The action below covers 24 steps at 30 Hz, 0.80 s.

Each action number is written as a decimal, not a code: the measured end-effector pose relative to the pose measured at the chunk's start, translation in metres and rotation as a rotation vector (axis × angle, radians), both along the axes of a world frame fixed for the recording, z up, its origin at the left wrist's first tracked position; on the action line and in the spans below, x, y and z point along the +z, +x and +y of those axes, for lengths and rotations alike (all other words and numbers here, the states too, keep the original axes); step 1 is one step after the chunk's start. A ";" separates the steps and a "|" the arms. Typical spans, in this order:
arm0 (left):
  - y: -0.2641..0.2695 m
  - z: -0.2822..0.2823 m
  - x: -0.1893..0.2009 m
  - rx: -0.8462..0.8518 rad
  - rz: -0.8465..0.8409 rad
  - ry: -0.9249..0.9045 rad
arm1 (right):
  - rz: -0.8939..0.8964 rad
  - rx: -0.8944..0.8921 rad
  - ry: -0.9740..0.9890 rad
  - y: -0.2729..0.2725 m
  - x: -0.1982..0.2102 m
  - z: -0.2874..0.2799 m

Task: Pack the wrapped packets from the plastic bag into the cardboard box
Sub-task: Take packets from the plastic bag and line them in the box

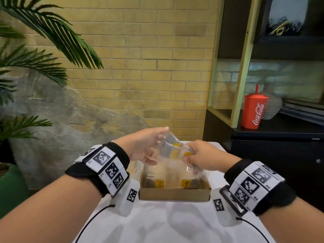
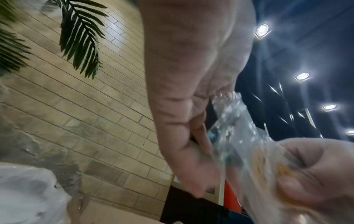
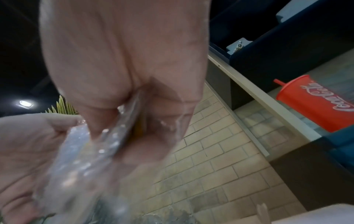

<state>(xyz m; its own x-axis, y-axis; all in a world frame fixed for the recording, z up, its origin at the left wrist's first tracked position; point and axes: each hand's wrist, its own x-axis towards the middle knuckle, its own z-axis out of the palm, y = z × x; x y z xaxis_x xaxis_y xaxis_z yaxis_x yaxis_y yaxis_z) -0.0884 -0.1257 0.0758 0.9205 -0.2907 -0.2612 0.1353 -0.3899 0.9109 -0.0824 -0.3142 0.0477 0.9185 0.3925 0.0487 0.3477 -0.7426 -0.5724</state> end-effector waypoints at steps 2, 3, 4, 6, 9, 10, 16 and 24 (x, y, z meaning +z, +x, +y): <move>0.001 0.003 0.000 -0.067 -0.063 0.076 | 0.067 0.012 -0.015 0.000 -0.001 -0.001; 0.002 0.004 -0.002 -0.104 -0.113 0.113 | 0.083 0.018 -0.018 -0.001 -0.001 0.000; 0.003 0.004 -0.005 -0.140 -0.165 0.141 | 0.088 0.023 -0.020 -0.001 -0.002 0.000; 0.005 0.003 -0.010 -0.167 -0.250 0.173 | 0.089 0.024 0.008 -0.001 -0.004 0.001; 0.009 0.006 -0.016 -0.108 -0.310 0.131 | 0.097 -0.004 0.109 0.001 -0.007 -0.002; 0.010 0.007 -0.017 -0.087 -0.318 0.107 | 0.097 -0.022 0.139 0.001 -0.007 -0.003; 0.019 0.010 -0.026 0.122 -0.361 -0.018 | 0.053 -0.104 0.326 0.005 -0.011 -0.015; 0.023 0.004 -0.032 0.239 -0.435 -0.147 | -0.079 -0.168 0.573 0.007 -0.014 -0.014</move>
